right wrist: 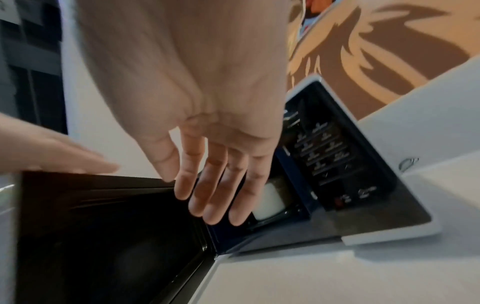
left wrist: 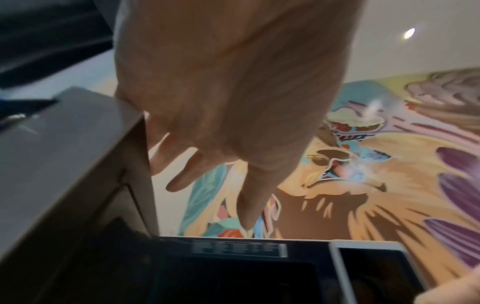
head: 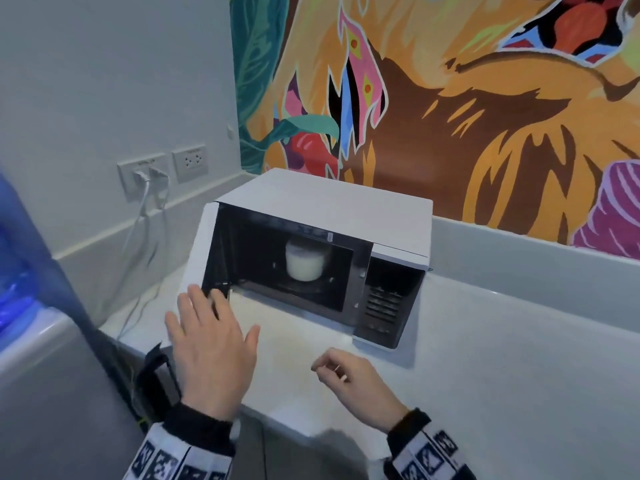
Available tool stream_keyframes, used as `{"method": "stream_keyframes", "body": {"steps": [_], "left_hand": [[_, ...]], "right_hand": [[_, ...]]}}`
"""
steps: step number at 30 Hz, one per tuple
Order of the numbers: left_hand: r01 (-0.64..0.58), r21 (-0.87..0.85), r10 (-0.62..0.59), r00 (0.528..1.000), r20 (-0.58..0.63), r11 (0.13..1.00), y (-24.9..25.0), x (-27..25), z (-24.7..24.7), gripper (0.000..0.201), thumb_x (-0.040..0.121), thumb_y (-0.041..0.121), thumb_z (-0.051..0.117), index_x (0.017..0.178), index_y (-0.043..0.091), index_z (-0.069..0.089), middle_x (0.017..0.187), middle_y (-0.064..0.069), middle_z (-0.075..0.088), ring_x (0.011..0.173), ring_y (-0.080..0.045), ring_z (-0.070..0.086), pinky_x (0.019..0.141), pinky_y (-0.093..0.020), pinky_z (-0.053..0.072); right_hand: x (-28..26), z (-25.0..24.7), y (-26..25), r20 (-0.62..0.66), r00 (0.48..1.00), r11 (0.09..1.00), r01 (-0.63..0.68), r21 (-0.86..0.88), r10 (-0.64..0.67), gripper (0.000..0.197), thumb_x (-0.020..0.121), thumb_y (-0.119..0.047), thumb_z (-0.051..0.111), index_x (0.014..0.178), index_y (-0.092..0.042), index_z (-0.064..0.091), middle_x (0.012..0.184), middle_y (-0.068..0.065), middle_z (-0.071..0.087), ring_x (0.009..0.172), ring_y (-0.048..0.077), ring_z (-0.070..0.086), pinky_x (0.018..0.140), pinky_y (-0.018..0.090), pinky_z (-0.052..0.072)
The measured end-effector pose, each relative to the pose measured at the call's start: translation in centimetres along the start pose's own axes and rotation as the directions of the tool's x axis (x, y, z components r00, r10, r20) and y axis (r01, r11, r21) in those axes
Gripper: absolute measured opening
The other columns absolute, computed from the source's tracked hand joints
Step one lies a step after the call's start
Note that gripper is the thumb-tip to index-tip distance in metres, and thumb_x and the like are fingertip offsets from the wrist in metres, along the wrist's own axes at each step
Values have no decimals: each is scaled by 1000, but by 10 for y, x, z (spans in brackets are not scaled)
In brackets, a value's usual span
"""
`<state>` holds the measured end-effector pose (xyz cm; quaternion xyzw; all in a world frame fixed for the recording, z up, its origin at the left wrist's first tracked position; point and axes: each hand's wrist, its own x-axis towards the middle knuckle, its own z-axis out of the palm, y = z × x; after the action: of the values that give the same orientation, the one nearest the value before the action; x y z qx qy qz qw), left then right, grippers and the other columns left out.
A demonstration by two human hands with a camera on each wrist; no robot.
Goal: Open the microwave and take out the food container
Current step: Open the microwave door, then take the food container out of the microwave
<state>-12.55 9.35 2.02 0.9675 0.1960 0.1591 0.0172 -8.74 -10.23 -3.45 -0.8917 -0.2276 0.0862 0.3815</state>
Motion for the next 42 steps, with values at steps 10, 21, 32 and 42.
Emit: {"method": "stream_keyframes", "body": {"steps": [10,21,32,42], "left_hand": [[192,-2,-191,972,-139,981,-72,31,25,52,79,29,61,117,-4,54,139,-36,32,133,-49,23,103,-74,15],[-200,-620,365,919,150,759,52,174,128,44,97,27,31,136,7,38,140,-15,43,129,-27,41,112,-41,34],[-85,-396,352,652,672,914,101,285,156,38,97,2,35,131,-13,41,147,-25,38,132,-33,44,108,-34,30],[549,-738,225,721,656,393,84,280,179,15,93,0,41,105,3,50,92,-13,54,78,-20,55,72,-32,48]], "right_hand": [[111,30,28,20,987,964,-162,211,162,19,90,-22,50,78,-35,56,88,-12,54,75,5,50,77,26,44],[238,-4,60,-97,779,528,-323,786,620,39,93,-13,47,131,-4,49,133,21,52,106,27,54,75,40,56],[293,5,83,84,680,211,-339,917,728,58,93,-3,51,145,2,27,151,13,32,138,25,33,115,27,22],[273,-12,36,91,748,245,-326,913,657,31,95,-6,41,124,-5,53,138,11,48,117,22,46,109,37,41]]}}
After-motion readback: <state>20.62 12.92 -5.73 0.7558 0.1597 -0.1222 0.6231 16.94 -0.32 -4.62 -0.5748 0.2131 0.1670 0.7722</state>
